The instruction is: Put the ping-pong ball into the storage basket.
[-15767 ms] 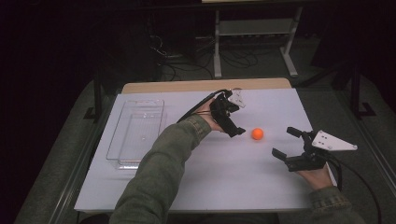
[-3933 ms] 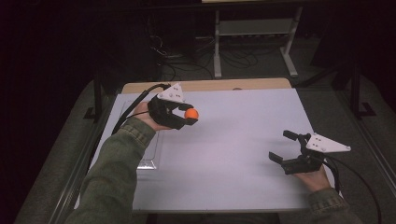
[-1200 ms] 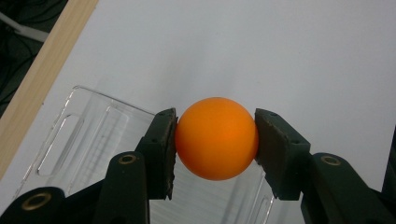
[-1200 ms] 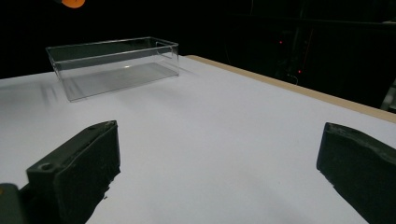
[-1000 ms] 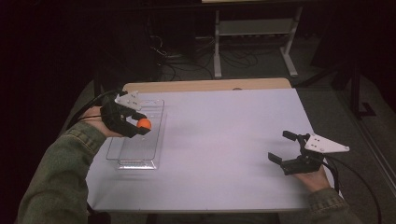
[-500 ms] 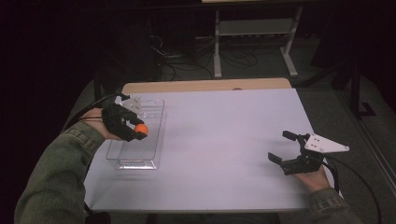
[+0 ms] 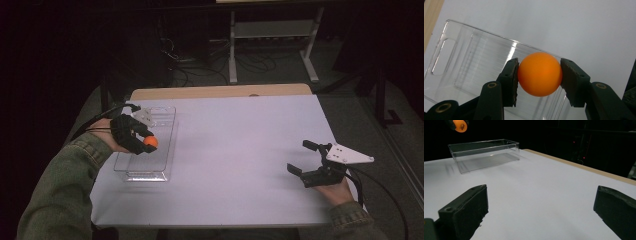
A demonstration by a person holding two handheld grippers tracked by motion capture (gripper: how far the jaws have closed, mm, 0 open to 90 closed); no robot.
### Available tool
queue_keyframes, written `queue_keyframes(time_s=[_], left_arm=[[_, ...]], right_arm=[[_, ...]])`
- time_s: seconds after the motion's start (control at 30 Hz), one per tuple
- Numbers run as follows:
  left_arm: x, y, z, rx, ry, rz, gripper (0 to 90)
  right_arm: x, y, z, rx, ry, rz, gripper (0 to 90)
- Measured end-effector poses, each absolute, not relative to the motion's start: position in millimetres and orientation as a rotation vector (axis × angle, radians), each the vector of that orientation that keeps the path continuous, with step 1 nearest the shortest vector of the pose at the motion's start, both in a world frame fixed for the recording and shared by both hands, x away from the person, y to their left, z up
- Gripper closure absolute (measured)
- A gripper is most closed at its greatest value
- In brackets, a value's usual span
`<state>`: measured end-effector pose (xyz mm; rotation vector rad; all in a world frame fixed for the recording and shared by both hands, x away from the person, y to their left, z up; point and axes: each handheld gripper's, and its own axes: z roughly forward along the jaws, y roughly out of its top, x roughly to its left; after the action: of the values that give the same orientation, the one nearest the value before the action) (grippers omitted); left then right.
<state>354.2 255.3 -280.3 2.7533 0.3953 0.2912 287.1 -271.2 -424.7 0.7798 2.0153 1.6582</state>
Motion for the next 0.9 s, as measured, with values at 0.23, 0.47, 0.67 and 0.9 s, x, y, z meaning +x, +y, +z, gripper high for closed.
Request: queue_keyframes(time_s=[0.23, 0.47, 0.67, 0.9], left_arm=[[354.6, 256.1, -287.9, 2.752, 0.405, 0.271, 50.5], [354.2, 254.6, -292.7, 2.759, 0.395, 0.258, 50.5], [355.5, 253.0, -298.3, 2.761, 0.39, 0.244, 50.6], [357.2, 251.2, -304.5, 2.769, 0.387, 0.227, 50.6]], right_arm=[[286.9, -271.3, -424.7, 0.78, 2.016, 1.659, 0.0], [286.8, -271.2, -424.7, 0.779, 2.016, 1.659, 0.0], [286.7, -271.2, -424.7, 0.778, 2.017, 1.659, 0.0], [286.6, -271.5, -424.7, 0.779, 2.017, 1.658, 0.0]])
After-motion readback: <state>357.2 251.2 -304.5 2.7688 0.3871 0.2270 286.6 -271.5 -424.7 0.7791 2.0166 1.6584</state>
